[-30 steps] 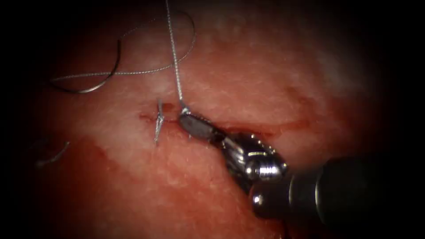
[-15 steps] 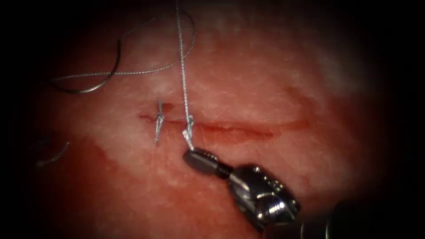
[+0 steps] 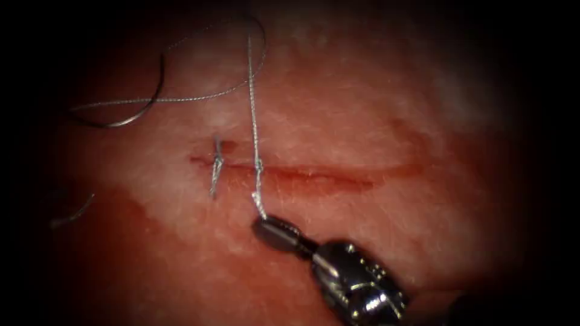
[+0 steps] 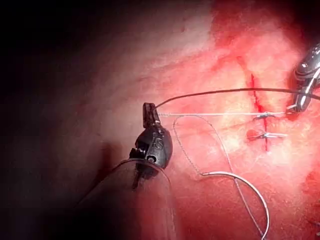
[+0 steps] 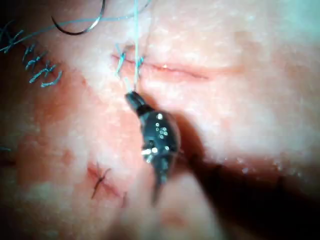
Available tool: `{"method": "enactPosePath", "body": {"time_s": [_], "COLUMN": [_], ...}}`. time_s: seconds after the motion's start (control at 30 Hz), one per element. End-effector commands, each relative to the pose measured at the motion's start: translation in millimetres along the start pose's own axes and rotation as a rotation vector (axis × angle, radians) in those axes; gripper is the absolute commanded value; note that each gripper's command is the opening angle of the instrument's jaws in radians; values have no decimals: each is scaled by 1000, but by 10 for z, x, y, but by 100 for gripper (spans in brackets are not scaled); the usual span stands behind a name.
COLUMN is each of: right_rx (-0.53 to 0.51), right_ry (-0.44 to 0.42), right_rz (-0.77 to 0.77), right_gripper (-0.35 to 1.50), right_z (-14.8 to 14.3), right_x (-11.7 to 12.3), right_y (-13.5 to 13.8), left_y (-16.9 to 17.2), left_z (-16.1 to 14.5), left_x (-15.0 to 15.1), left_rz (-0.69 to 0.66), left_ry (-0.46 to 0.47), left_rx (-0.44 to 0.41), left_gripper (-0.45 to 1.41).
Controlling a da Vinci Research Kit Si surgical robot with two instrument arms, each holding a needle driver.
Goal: Wound Closure
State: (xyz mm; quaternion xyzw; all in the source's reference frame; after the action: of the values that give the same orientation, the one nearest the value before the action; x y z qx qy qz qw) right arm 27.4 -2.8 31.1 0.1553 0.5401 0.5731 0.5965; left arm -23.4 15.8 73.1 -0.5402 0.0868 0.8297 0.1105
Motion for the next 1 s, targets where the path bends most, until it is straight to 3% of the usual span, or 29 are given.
{"method": "enactPosePath", "body": {"time_s": [0.03, 0.37, 0.7, 0.97, 1.0], "right_rx": [2, 2, -6, 16, 37], "right_ry": [-5, -11, -44, -7, -5], "right_rz": [4, -11, -29, -57, -96], "right_gripper": [-35, -35, -35, -35, -6], "right_z": [-1, -6, -24, -21, -22], "right_x": [-18, -26, -49, -46, -44], "right_y": [-7, -16, -22, -26, -27], "left_y": [8, -3, -8, 0, 3], "left_z": [5, 9, 10, 9, 8], "left_x": [-6, -14, -16, -11, -8], "left_rz": [0, 58, 63, 58, 61], "left_ry": [-3, -38, -48, -42, -31], "left_rx": [2, 39, 49, 42, 38], "left_gripper": [-45, -45, -45, -45, -45]}}
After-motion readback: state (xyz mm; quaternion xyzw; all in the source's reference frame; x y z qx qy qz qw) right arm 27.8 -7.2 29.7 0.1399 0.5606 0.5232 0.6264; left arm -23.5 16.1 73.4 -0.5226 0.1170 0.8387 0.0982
